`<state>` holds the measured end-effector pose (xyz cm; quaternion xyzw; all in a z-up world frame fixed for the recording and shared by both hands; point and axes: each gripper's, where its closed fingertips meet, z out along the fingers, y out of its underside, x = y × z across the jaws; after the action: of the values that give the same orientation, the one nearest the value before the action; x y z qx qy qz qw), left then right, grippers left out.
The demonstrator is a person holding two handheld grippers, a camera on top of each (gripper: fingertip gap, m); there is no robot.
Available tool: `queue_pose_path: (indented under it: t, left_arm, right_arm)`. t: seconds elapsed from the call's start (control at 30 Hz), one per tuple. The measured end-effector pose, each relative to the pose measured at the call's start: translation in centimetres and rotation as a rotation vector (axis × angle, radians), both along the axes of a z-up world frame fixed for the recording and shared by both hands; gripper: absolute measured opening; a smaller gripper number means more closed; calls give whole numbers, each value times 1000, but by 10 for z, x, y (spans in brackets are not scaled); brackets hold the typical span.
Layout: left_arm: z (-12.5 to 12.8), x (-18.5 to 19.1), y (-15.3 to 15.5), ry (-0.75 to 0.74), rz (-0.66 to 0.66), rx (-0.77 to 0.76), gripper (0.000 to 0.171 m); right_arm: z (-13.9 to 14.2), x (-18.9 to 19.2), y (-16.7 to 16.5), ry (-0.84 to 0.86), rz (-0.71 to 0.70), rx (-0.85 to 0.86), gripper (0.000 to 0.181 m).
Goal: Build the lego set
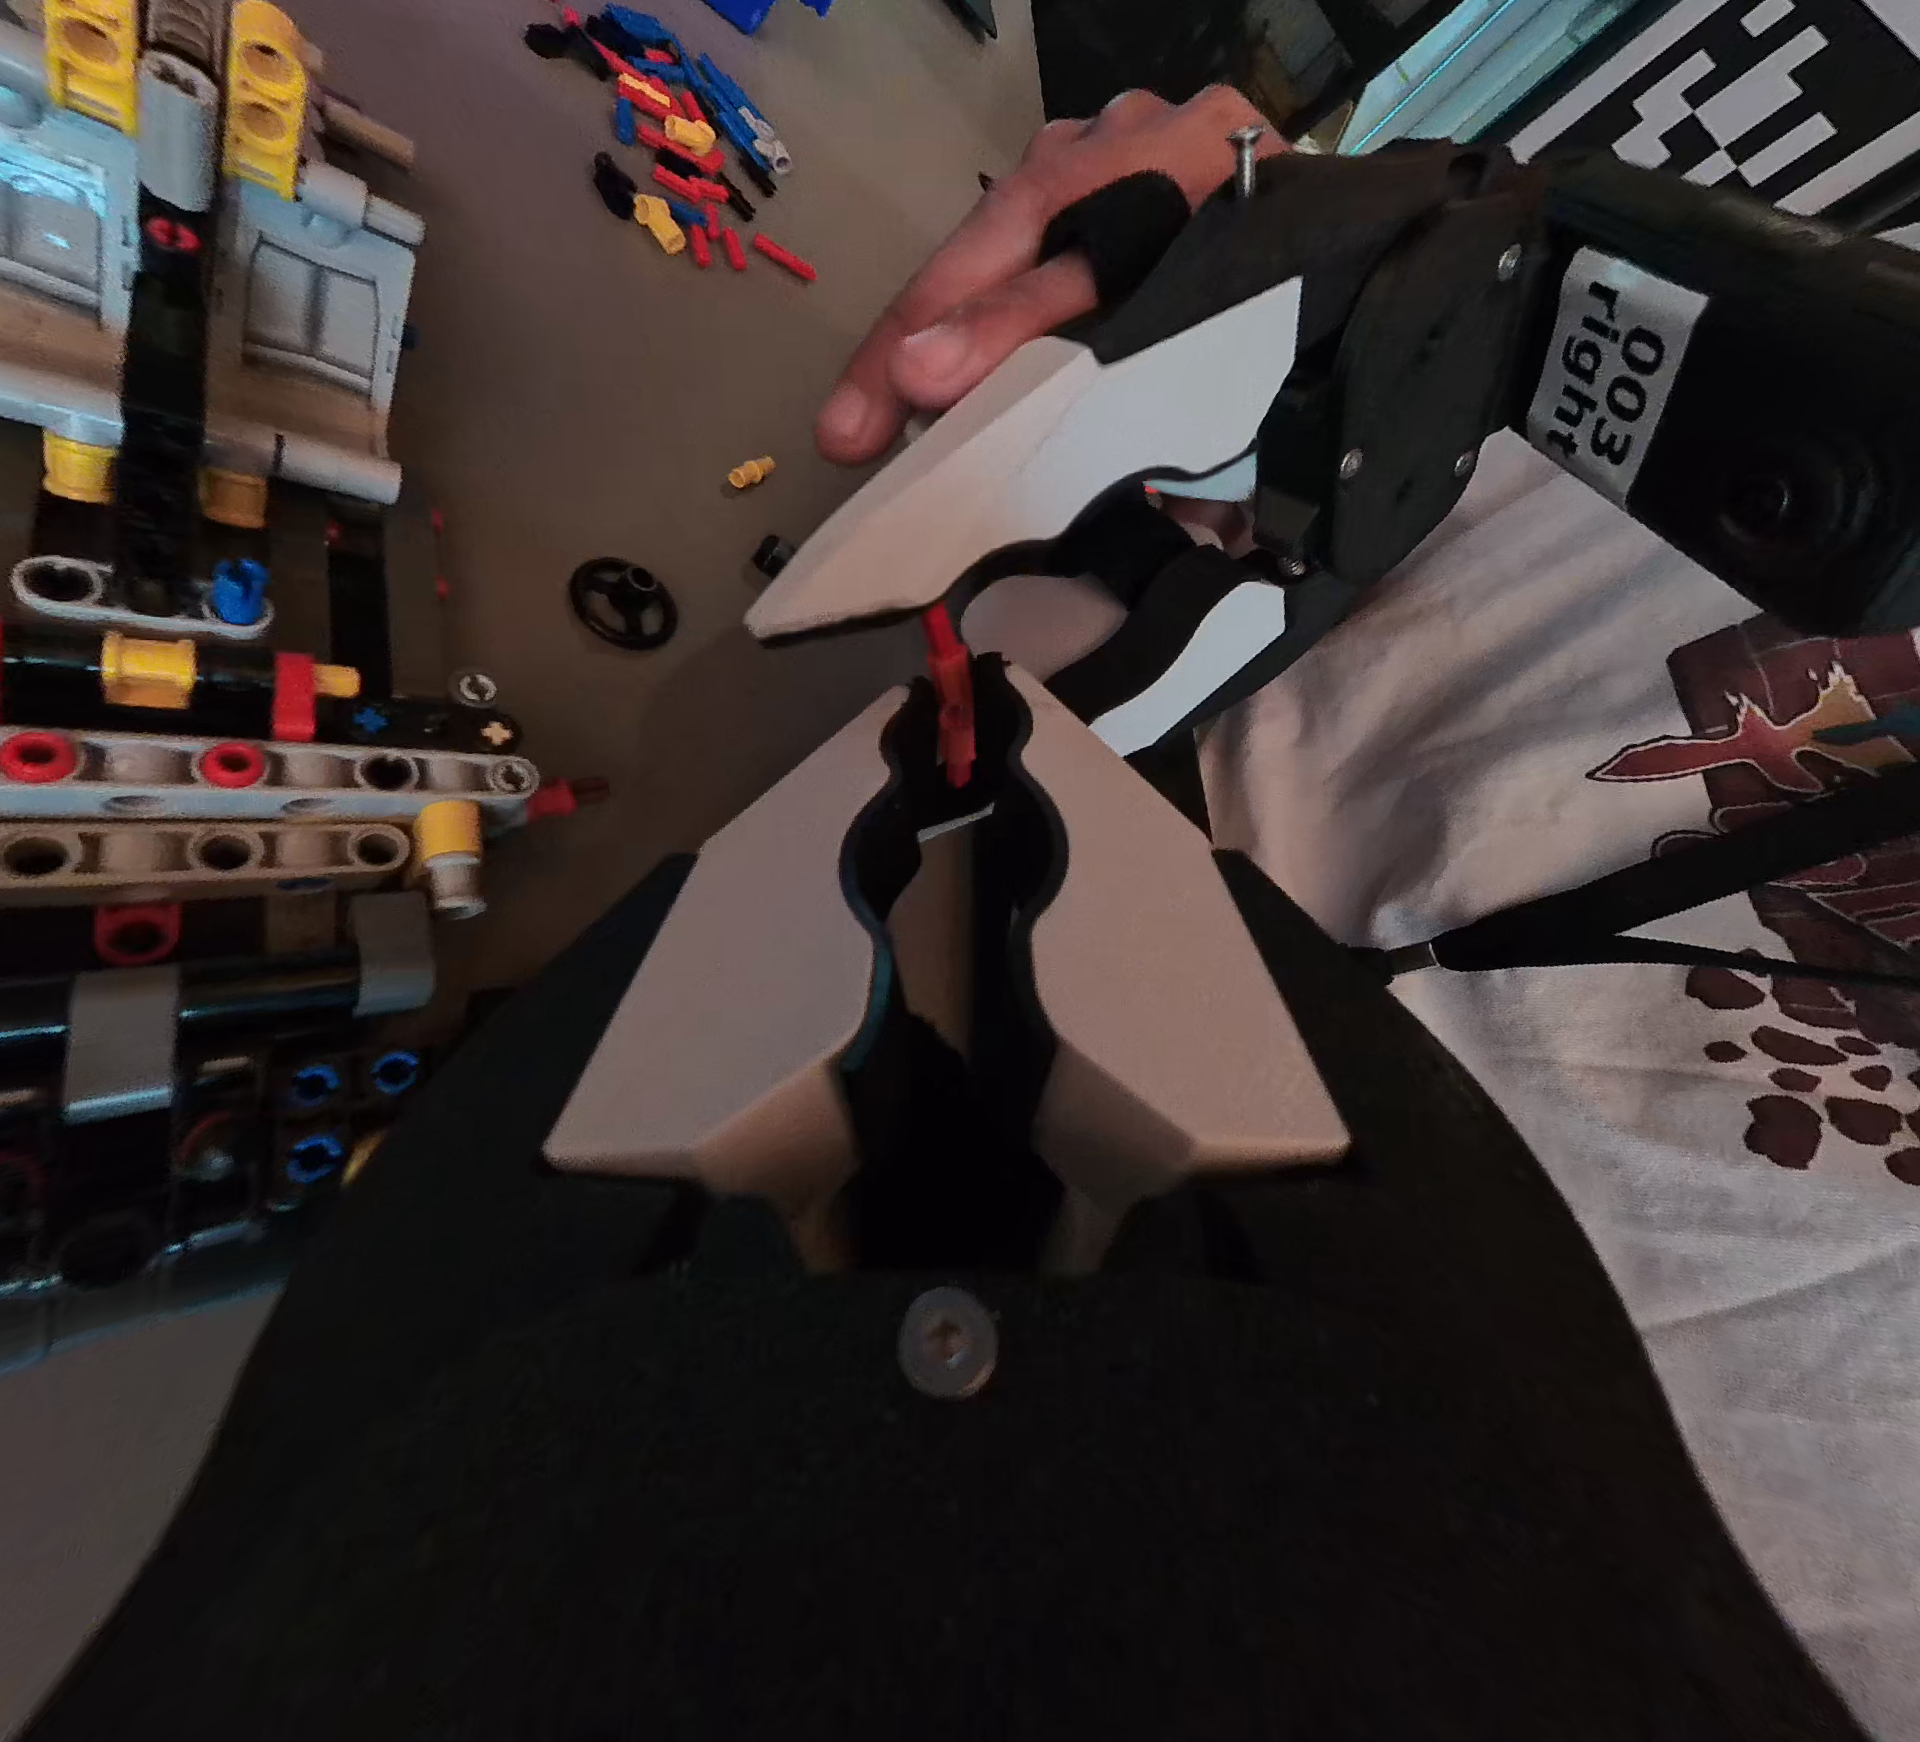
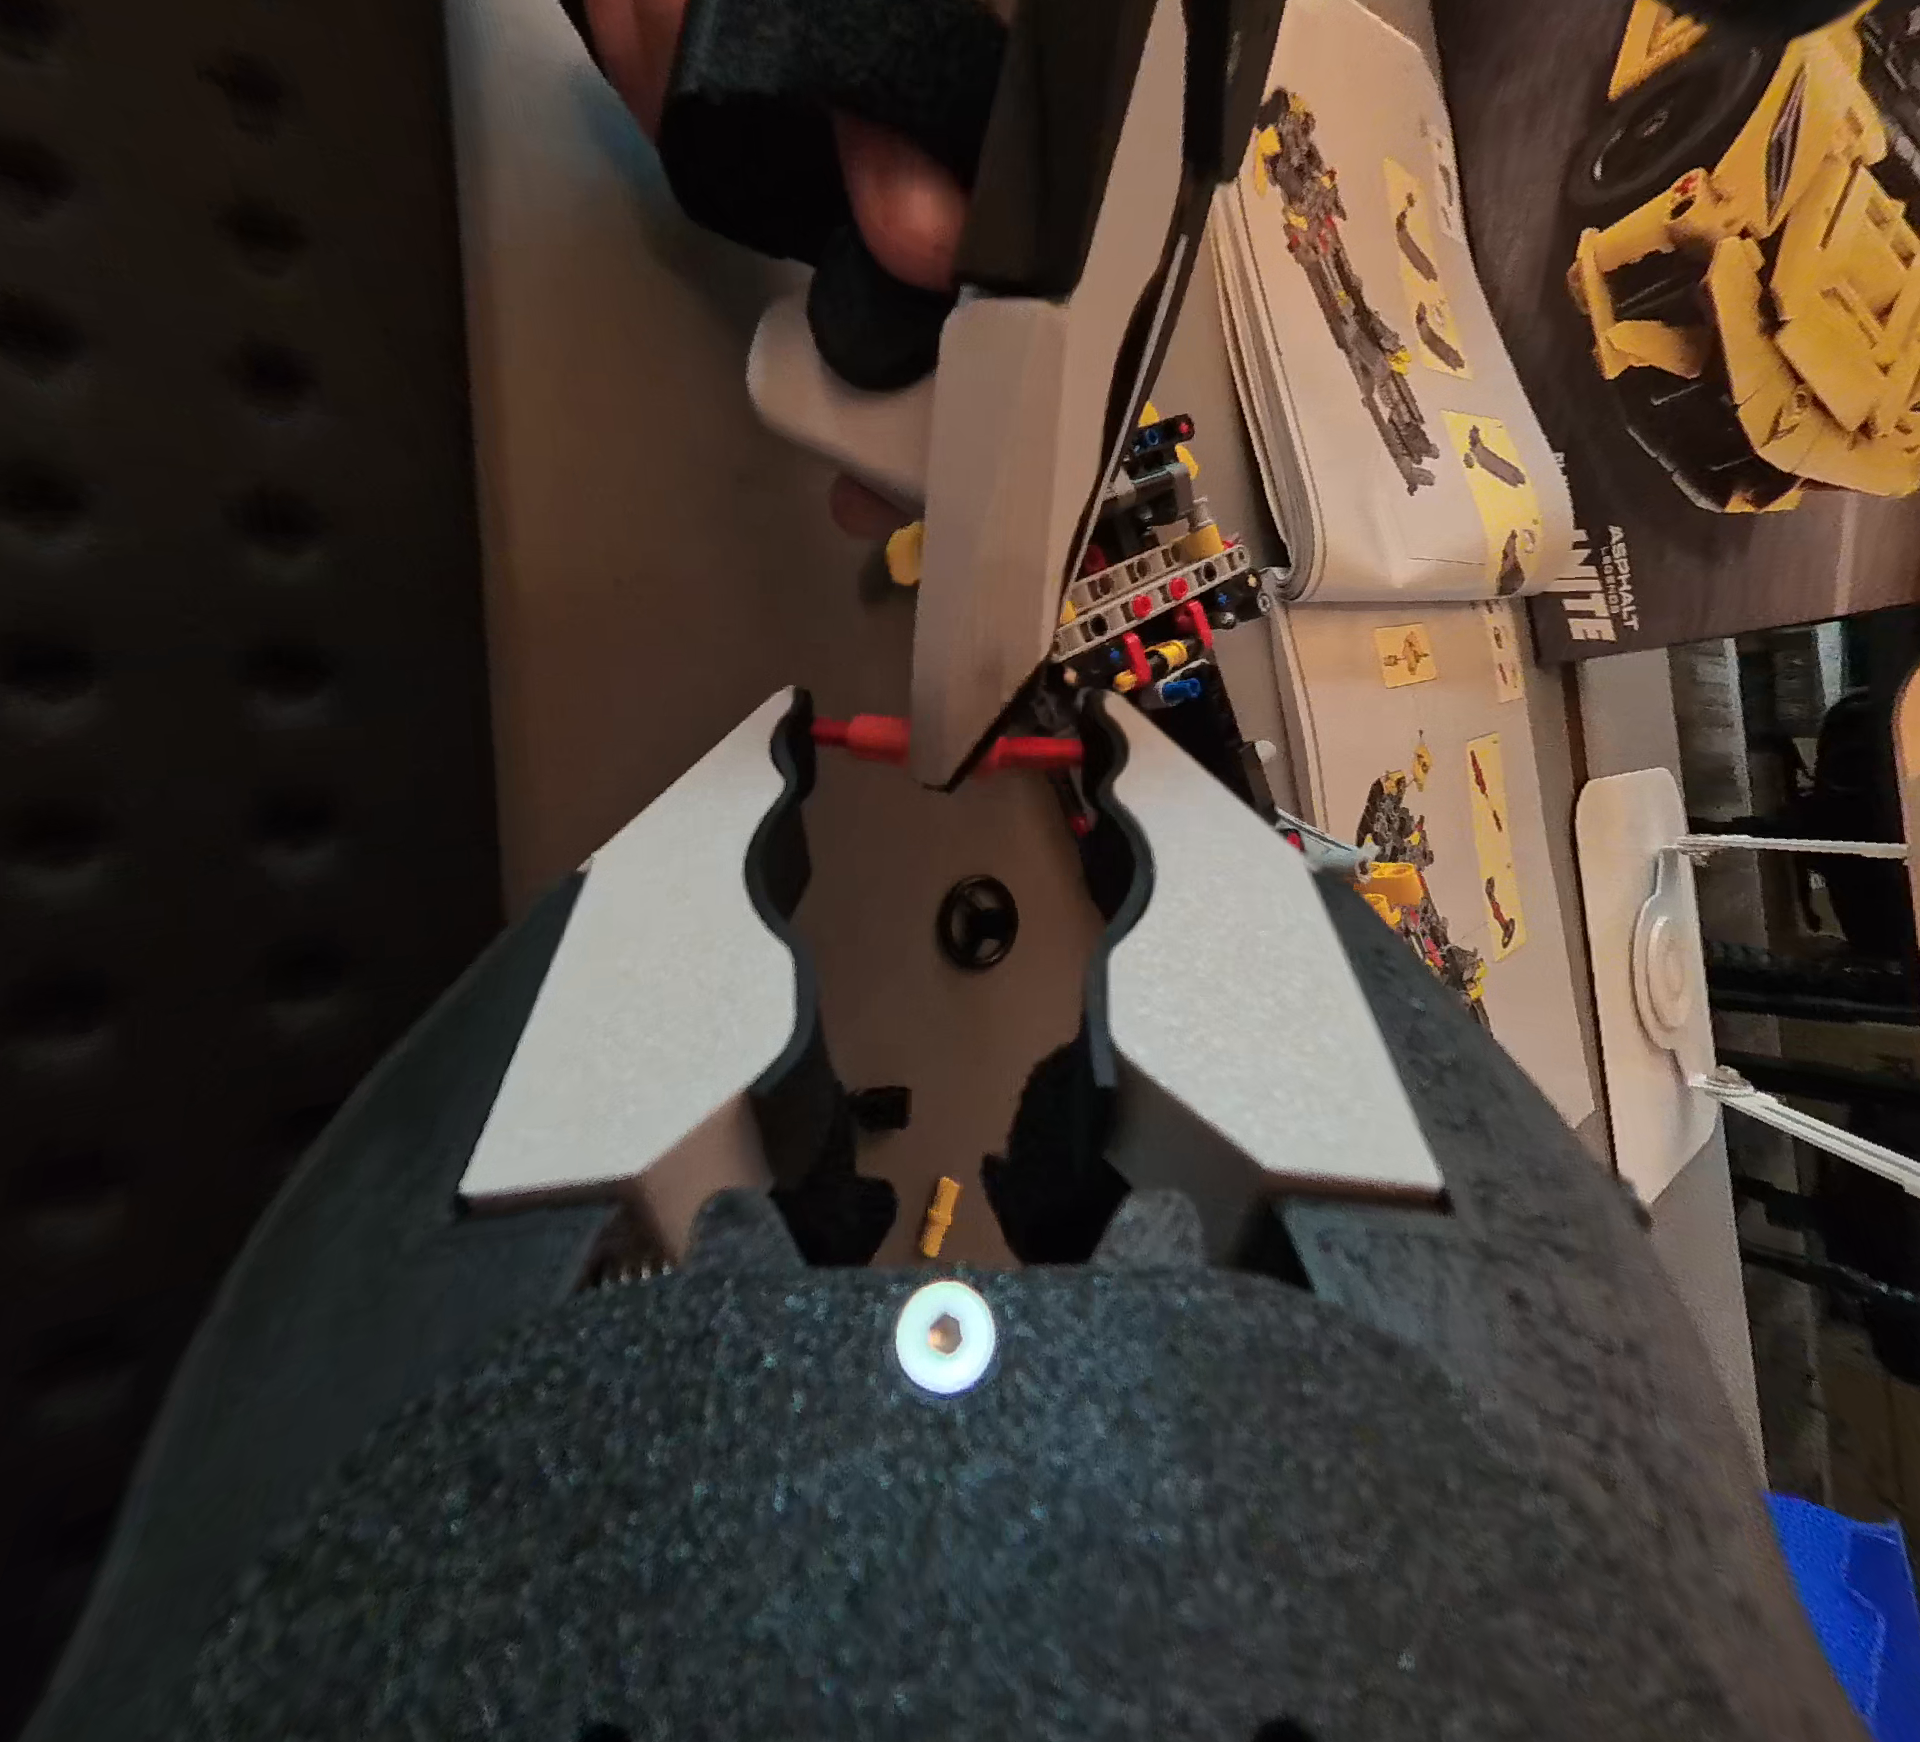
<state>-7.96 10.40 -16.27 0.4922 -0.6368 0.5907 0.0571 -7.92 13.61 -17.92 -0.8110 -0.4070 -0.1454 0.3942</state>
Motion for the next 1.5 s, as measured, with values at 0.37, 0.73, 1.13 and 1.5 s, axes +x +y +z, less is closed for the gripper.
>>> queue_pose_path:
  t: [0.37, 0.73, 1.13, 1.5]
  left_arm:
    - [1, 3, 5, -20, 29, 4, 4]
    - [4, 3, 8, -23, 45, -29, 4]
    - [19, 5, 8, -77, 46, -74, 6]
    - [63, -13, -7, -138, -94, -409, 6]
  right_arm:
    - [2, 4, 4, -28, -23, 23, 49]
    - [5, 7, 8, -81, -44, 65, 47]
    - [18, 7, 11, -1, -24, 163, 48]
    - [77, -11, 8, 176, 58, 564, 48]
